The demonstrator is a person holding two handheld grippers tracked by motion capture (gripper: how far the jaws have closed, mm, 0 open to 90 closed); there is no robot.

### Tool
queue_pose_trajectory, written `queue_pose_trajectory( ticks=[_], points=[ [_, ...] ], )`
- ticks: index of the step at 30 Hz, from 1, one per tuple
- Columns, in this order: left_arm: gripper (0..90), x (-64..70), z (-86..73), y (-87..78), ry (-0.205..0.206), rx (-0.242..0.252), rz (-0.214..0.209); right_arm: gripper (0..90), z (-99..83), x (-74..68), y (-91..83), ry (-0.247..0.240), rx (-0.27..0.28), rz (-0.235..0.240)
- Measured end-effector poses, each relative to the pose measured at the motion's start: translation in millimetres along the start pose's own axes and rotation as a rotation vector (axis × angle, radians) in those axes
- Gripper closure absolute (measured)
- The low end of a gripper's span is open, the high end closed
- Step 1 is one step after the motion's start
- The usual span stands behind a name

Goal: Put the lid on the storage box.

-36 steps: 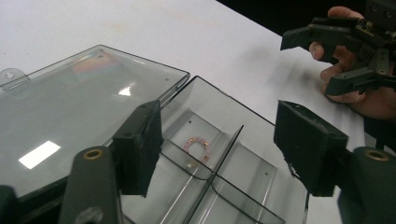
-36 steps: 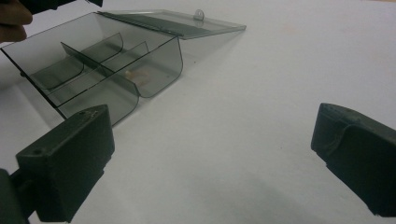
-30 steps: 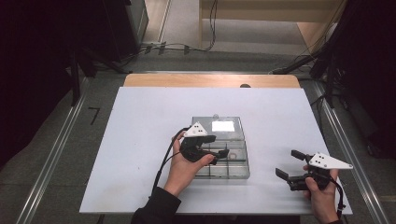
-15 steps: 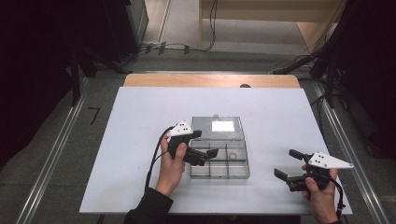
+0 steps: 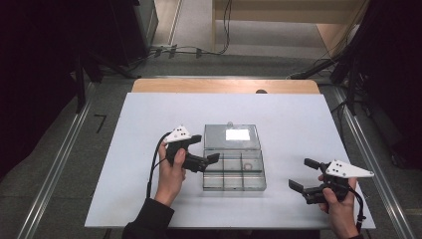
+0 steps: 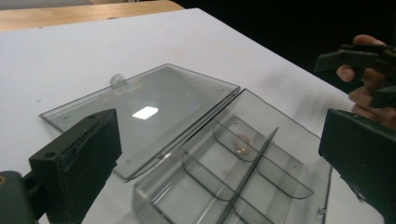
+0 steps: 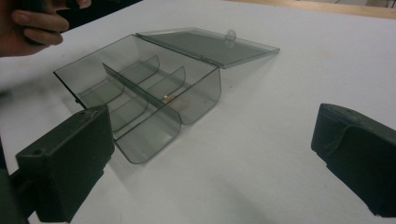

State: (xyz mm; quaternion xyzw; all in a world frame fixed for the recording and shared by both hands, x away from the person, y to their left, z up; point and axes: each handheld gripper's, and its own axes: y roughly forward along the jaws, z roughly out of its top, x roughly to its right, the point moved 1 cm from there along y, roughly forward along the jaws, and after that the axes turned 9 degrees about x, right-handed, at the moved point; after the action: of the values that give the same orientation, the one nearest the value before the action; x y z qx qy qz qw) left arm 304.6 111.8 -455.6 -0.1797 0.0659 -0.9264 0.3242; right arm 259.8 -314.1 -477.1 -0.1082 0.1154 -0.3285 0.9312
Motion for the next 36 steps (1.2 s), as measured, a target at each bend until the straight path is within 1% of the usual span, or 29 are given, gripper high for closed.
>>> queue_pose_trajectory(
  ticks=[4,9,12,15,18,23,25,29,31,32,34,36],
  points=[
    [0.0,-7.1,0.0,-0.7,-0.008,0.002,0.003,0.0,3.9,-1.9,3.8,0.003,0.003,0.001],
    [0.0,-13.1,-1.8,2.4,-0.019,-0.003,0.011,0.0,8.4,-2.9,7.8,0.006,0.004,0.007],
    [0.0,-17.1,-1.4,3.6,-0.028,-0.002,0.012,0.0,11.6,-3.4,11.7,-0.003,-0.002,0.013],
    [0.0,-21.2,-0.8,4.2,-0.044,0.005,0.013,0.0,14.2,-3.5,17.3,-0.004,-0.005,0.019],
    [0.0,-24.7,-1.1,5.8,-0.059,-0.001,0.009,0.0,16.8,-3.4,24.3,-0.009,-0.007,0.021],
    [0.0,-30.9,-2.8,9.0,-0.082,0.0,0.014,0.0,21.7,-4.4,38.4,0.002,0.003,0.027],
    [0.0,-33.1,-3.6,10.3,-0.087,0.001,0.012,0.0,24.0,-4.8,44.6,0.004,0.004,0.028],
    [0.0,-36.4,-4.6,12.6,-0.092,-0.009,0.022,0.0,28.3,-2.7,55.2,0.017,0.01,0.042],
    [0.0,-37.9,-5.0,13.4,-0.097,-0.006,0.028,0.0,30.4,-1.4,59.1,0.02,0.01,0.045],
    [0.0,-38.5,-5.1,13.9,-0.098,-0.006,0.027,0.0,31.3,-0.7,60.8,0.016,0.008,0.043],
    [0.0,-38.9,-5.2,14.9,-0.085,-0.012,0.042,0.0,33.0,0.9,63.5,0.007,0.0,0.037],
    [0.0,-39.9,-5.4,16.2,-0.091,-0.016,0.037,0.0,34.6,3.1,65.5,0.01,-0.006,0.038]
  ],
)
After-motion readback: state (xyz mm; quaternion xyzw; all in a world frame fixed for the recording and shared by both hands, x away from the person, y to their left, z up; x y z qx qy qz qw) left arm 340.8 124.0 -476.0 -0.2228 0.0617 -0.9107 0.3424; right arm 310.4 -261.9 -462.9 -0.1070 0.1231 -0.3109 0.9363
